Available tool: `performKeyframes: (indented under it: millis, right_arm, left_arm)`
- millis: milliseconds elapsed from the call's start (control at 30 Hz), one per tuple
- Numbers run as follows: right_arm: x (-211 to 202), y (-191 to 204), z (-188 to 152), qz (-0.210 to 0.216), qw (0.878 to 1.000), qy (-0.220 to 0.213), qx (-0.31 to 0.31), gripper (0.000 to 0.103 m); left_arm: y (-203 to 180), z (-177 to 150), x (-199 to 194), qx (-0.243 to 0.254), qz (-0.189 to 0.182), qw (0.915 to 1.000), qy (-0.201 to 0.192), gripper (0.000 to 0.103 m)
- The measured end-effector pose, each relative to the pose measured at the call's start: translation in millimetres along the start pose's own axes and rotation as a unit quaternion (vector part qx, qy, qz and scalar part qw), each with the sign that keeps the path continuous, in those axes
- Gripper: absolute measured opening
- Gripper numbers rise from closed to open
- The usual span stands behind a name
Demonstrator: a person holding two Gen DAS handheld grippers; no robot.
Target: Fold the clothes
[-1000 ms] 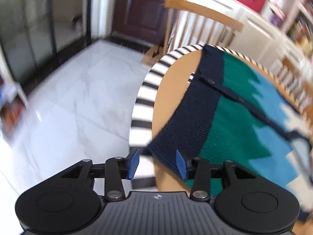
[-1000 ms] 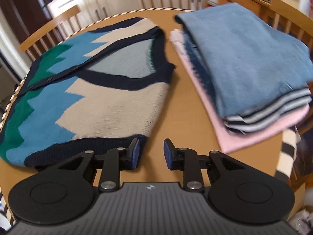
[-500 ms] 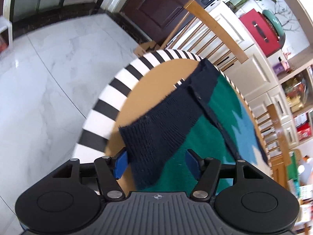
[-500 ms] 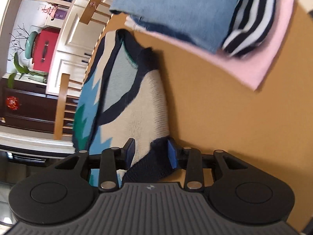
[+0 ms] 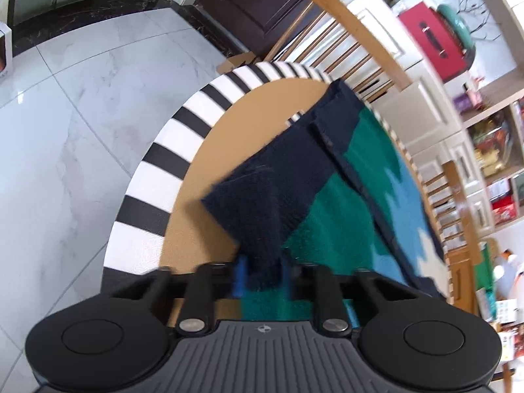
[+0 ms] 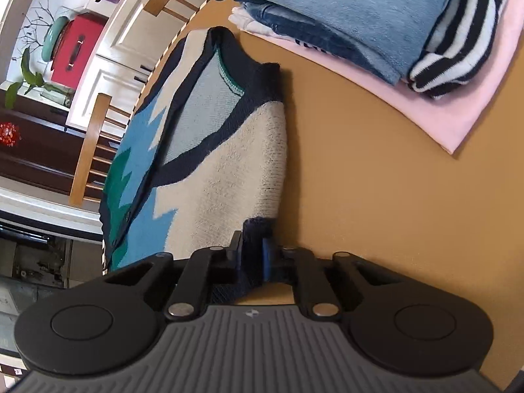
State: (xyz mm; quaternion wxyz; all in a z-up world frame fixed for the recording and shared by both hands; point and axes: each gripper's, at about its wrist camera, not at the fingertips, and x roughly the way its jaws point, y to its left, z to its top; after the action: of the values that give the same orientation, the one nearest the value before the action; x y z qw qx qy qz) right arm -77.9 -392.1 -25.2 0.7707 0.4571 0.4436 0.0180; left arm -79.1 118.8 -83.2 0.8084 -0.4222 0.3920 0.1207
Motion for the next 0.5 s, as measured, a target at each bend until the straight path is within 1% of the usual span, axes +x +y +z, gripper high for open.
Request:
performKeyframes:
  millis: [67, 133, 200, 300, 400, 500]
  right_arm:
    - [-0.3, 0.0, 0.0, -0.002, 1.0, -0.001, 0.002, 0.006]
    - [-2.7, 4.3, -1.1, -0.014, 1.0, -0.007, -0.016, 0.006]
    - [-5.7, 6.0, -1.9, -0.017, 1.0, -0.01, -0.024, 0.006]
    - [-10.3, 7.6, -0.8, -0.015, 0.999, -0.012, -0.026, 0.006]
    - [-17.3, 3.0, 0.6, -0.012, 1.0, -0.012, -0.02, 0.006]
    - [-22.8, -0.1, 0.9, -0.014, 1.0, -0.006, -0.016, 0.006]
  left_arm:
    - [-1.0, 0.2, 1.1, 0.002, 0.009, 1.0, 0.002, 0.014]
    - [-3.5, -2.7, -1.7, 0.008, 0.02, 0.9998, -0.004, 0.012]
    - [-9.1, -3.7, -4.5, 0.026, 0.031, 0.9991, -0.01, 0.01]
    - [-16.3, -8.4, -12.5, 0.047, 0.036, 0.9981, -0.016, 0.01]
    - [-20.1, -7.5, -15.4, 0.055, 0.04, 0.9976, -0.008, 0.01]
    - [-19.0, -8.9, -18.7, 0.043, 0.043, 0.9982, 0.005, 0.01]
